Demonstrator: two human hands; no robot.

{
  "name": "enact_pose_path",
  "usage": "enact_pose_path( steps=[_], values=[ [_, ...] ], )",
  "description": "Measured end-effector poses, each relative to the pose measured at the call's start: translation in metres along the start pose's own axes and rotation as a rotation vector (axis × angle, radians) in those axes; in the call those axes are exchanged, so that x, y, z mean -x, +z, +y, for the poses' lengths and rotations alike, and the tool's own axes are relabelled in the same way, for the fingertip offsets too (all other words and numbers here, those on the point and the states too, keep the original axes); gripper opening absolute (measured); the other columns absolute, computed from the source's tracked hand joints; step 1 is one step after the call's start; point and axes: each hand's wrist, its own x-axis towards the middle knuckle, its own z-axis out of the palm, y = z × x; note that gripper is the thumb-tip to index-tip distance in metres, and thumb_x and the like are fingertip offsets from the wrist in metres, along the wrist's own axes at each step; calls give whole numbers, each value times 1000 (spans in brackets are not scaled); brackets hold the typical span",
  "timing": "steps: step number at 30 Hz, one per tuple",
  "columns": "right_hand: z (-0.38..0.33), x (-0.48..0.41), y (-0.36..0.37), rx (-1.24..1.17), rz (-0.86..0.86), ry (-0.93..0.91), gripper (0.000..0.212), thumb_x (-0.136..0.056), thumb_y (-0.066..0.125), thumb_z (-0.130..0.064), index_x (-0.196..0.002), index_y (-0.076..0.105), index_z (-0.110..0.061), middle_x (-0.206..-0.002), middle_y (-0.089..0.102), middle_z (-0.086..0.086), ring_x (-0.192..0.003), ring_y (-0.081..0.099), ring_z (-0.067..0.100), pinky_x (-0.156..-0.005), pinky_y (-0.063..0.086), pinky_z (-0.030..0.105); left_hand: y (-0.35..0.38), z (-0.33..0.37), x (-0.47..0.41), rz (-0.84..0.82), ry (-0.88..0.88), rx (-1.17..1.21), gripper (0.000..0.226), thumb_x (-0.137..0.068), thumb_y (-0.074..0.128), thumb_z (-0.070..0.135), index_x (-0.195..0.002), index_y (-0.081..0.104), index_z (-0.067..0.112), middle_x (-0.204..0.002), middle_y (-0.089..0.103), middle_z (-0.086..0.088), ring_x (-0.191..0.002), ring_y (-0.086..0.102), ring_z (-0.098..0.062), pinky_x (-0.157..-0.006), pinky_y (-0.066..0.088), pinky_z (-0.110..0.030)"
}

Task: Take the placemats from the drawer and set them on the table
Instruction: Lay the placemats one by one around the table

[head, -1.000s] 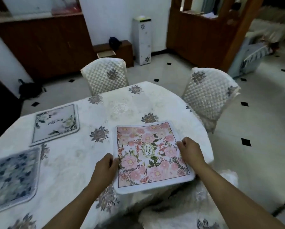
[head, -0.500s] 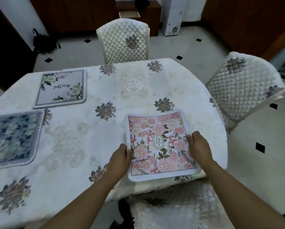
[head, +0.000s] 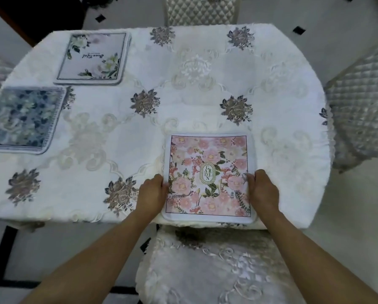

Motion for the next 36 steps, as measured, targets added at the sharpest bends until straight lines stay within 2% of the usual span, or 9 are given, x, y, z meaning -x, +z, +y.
enact_pose_path(
  steps=[9,11,13,16,20,23,26,29,36],
  values=[
    [-1,-12,2,9,65,-86,27,-101,43,-35,-92,46,-9,-90,58,17,-73,58,41,-62,48,44,6,6,3,51,-81,-65,26,-98,47,32,-90,55,8,-75,61,-10,-67,58,-32,-57,37,-34],
    [0,-9,5,67,201,-162,25,-95,54,-28,-100,50,-4,-95,55,21,-81,55,40,-66,46,45,9,7,5,124,-65,-117,31,-92,45,36,-94,54,6,-85,59,-14,-77,57,-34,-64,40,-37],
    [-7,-2,10,110,296,-219,36,-89,61,-24,-115,52,1,-112,55,23,-101,51,40,-83,43,49,14,14,9,219,-44,-107,40,-89,51,37,-110,52,3,-108,57,-20,-98,54,-38,-79,45,-44],
    [-31,18,31,146,191,-450,52,-93,54,-27,-136,46,1,-141,44,24,-131,39,38,-107,33,53,29,36,19,192,93,-128,54,-92,54,34,-135,43,3,-142,42,-27,-132,39,-41,-104,37,-53],
    [-61,50,69,241,-94,-645,58,-100,35,-36,-149,34,-5,-156,33,18,-149,20,31,-117,13,50,64,58,30,33,203,-174,58,-98,37,33,-145,34,1,-154,31,-26,-145,26,-40,-118,21,-54],
    [-63,53,81,307,-139,-638,59,-101,27,-38,-149,34,-5,-157,33,14,-149,17,25,-118,11,46,76,54,32,5,224,-199,59,-100,29,31,-149,32,-1,-157,23,-25,-148,18,-39,-118,18,-56],
    [-49,50,75,345,-163,-644,65,-101,19,-45,-153,26,-6,-161,22,12,-151,12,25,-119,13,45,69,40,33,14,292,-198,61,-102,26,37,-152,27,2,-160,18,-18,-151,10,-30,-122,15,-48],
    [-29,45,62,308,-148,-559,67,-100,28,-44,-154,21,-7,-163,16,10,-152,5,22,-122,11,42,62,33,36,13,308,-188,63,-101,31,38,-151,27,1,-161,18,-17,-152,8,-28,-123,15,-46],
    [-52,4,47,196,-166,-518,64,-101,24,-39,-154,20,-5,-162,15,13,-152,9,25,-123,6,39,53,68,-36,-23,188,-63,66,-101,31,36,-154,13,0,-162,9,-19,-151,0,-30,-124,5,-46]
  ],
)
